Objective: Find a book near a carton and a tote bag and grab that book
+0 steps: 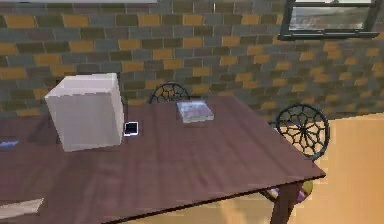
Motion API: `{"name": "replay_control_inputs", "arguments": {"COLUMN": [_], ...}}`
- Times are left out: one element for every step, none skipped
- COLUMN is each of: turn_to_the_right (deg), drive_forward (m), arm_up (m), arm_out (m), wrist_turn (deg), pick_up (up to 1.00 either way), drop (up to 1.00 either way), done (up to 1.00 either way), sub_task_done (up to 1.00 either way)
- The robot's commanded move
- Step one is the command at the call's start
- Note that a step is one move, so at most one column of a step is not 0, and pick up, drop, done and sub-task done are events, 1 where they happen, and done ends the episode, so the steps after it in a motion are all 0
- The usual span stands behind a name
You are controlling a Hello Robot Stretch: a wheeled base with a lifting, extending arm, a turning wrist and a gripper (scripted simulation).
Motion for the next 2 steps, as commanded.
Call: {"name": "replay_control_inputs", "arguments": {"turn_to_the_right": [45.0, 30.0], "drive_forward": [0.0, 0.0], "arm_up": [0.0, 0.0], "arm_out": [0.0, 0.0], "wrist_turn": [0.0, 0.0], "pick_up": [0.0, 0.0], "drop": [0.0, 0.0], "done": [0.0, 0.0], "sub_task_done": [0.0, 0.0]}}
